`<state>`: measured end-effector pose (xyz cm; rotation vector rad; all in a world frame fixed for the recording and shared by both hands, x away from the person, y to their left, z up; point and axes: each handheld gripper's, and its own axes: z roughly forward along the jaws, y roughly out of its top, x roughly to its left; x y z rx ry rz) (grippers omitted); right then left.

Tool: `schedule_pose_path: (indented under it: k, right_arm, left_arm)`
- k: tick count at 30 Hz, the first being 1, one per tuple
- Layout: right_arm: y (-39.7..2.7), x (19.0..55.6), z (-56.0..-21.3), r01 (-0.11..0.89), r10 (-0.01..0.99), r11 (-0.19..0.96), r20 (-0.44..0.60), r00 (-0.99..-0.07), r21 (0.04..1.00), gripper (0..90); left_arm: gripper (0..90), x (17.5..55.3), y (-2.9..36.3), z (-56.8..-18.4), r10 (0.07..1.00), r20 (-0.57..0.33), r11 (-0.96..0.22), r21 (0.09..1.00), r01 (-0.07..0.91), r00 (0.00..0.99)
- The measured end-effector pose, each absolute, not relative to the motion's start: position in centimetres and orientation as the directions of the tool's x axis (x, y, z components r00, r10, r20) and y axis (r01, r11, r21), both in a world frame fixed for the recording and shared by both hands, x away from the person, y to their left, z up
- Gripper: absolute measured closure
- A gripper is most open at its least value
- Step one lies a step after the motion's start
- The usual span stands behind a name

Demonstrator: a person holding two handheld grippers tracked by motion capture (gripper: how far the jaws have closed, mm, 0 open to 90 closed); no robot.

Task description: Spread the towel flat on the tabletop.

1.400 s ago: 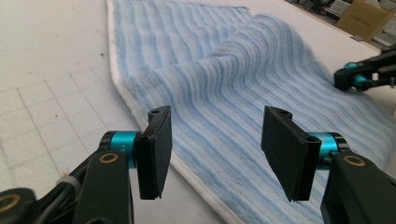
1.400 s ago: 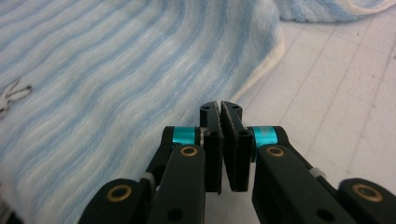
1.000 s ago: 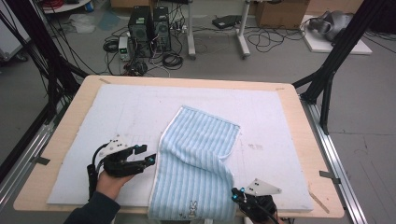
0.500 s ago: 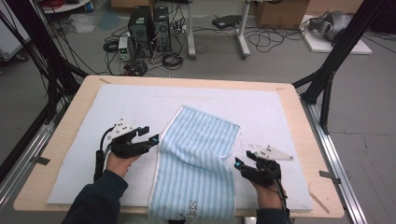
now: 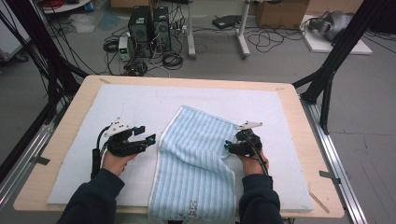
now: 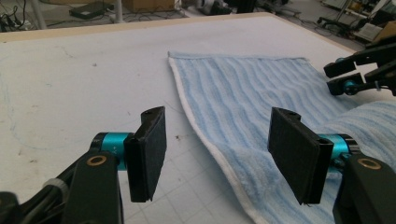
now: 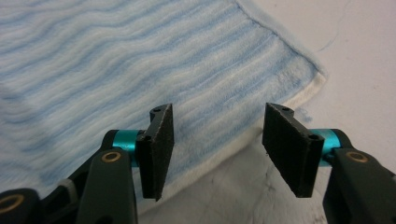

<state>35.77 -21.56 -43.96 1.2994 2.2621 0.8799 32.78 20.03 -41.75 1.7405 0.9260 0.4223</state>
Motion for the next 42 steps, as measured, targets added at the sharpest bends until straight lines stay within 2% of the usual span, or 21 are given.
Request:
schedule_pose_path:
  k: [2, 4, 5, 7, 11, 19, 22, 25, 30, 33, 38, 42]
  right_arm:
    - [-21.6, 36.4, -44.1, 0.637, 0.87, 0.355, 0.008, -0.493, 0.684, 49.9]
    - [-21.6, 37.1, -43.8, 0.648, 0.864, 0.356, 0.028, -0.504, 0.673, 64.7]
    - [-21.7, 37.4, -43.7, 0.657, 0.861, 0.356, 0.04, -0.508, 0.665, 76.0]
    - [-21.8, 38.2, -43.6, 0.667, 0.858, 0.357, 0.054, -0.511, 0.654, 82.4]
    - [-21.4, 39.7, -43.4, 0.658, 0.859, 0.397, -0.006, -0.512, 0.64, 84.4]
    - [-21.2, 42.9, -43.5, 0.63, 0.885, 0.414, -0.127, -0.449, 0.657, 84.2]
    - [-21.2, 43.5, -43.7, 0.619, 0.895, 0.395, -0.134, -0.425, 0.679, 84.0]
    - [-21.1, 43.7, -44.0, 0.61, 0.899, 0.385, -0.132, -0.418, 0.692, 80.6]
    - [-21.1, 42.8, -43.0, 0.612, 0.902, 0.36, -0.094, -0.422, 0.704, 56.5]
    - [-21.2, 41.0, -42.0, 0.557, 0.889, 0.358, -0.09, -0.449, 0.749, 50.4]
    - [-22.5, 37.7, -41.0, 0.525, 0.878, 0.318, -0.036, -0.478, 0.789, 38.3]
    - [-23.6, 34.8, -41.0, 0.498, 0.862, 0.306, -0.015, -0.506, 0.811, 34.9]
  left_arm:
    - [37.2, 32.9, 20.3, -41.7, 0.756, -0.165, -0.12, 0.916, 0.382, 0.633]
    - [37.2, 32.9, 20.4, -41.7, 0.759, -0.168, -0.119, 0.914, 0.387, 0.629]
    - [37.2, 33.0, 20.4, -41.7, 0.759, -0.167, -0.122, 0.913, 0.388, 0.63]
    - [37.2, 33.0, 20.3, -41.7, 0.76, -0.164, -0.125, 0.912, 0.389, 0.629]
    - [37.2, 33.0, 20.4, -41.7, 0.766, -0.165, -0.122, 0.912, 0.392, 0.621]
    - [37.2, 33.0, 20.2, -41.6, 0.77, -0.169, -0.125, 0.906, 0.404, 0.615]
    - [37.2, 33.0, 20.0, -41.5, 0.769, -0.17, -0.124, 0.906, 0.405, 0.616]
    - [37.3, 33.2, 19.7, -41.4, 0.77, -0.175, -0.12, 0.904, 0.41, 0.613]
    - [38.3, 34.1, 19.0, -41.2, 0.767, -0.179, -0.121, 0.903, 0.412, 0.617]
    - [38.5, 34.5, 18.2, -41.1, 0.761, -0.185, -0.111, 0.907, 0.406, 0.621]
    - [37.9, 35.4, 17.1, -41.2, 0.755, -0.191, -0.102, 0.911, 0.4, 0.627]
    - [35.7, 36.2, 16.8, -41.8, 0.76, -0.198, -0.102, 0.905, 0.414, 0.619]
